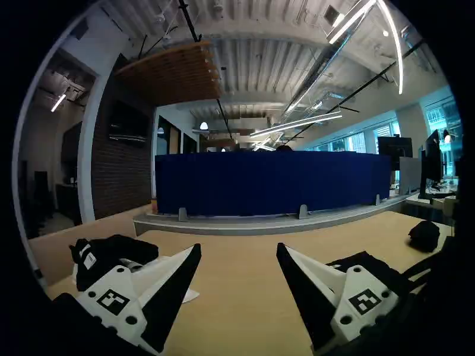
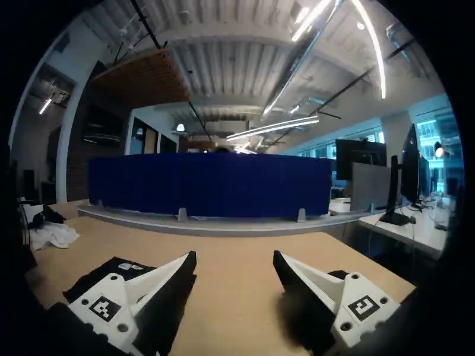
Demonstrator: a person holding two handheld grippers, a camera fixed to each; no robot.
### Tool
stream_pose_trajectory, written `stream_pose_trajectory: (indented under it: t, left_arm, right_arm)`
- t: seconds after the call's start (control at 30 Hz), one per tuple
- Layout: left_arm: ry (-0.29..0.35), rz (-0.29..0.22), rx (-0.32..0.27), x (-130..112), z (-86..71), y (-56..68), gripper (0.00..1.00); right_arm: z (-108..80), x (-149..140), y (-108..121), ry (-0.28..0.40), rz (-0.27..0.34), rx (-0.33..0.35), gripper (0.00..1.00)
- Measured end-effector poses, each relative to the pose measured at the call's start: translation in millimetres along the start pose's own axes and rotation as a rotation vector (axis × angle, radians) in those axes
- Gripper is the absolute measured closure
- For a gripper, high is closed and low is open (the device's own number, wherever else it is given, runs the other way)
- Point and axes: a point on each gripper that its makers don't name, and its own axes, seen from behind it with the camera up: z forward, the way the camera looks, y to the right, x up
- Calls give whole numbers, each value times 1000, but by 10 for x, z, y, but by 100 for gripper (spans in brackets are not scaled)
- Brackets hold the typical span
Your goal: Fold towel
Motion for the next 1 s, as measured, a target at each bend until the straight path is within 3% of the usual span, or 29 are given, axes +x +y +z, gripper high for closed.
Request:
stream_pose_trajectory:
  t: [0.2, 0.4, 0.67, 1.0]
  left_arm:
    - [-2, -8, -7, 470, 6, -12, 6]
    - [-5, -34, -7, 783, 0, -34, 6]
    - [-50, -23, -47, 922, -13, 92, 6]
    - [-140, 2, -170, 986, -120, 367, 6]
  right_arm:
    - [-61, 479, -40, 0, 9, -3, 0]
    - [-75, 792, -39, -2, 16, -9, 0]
    - [-83, 1023, -45, -32, 9, -4, 0]
    - [-106, 1052, -162, -121, -7, 77, 0]
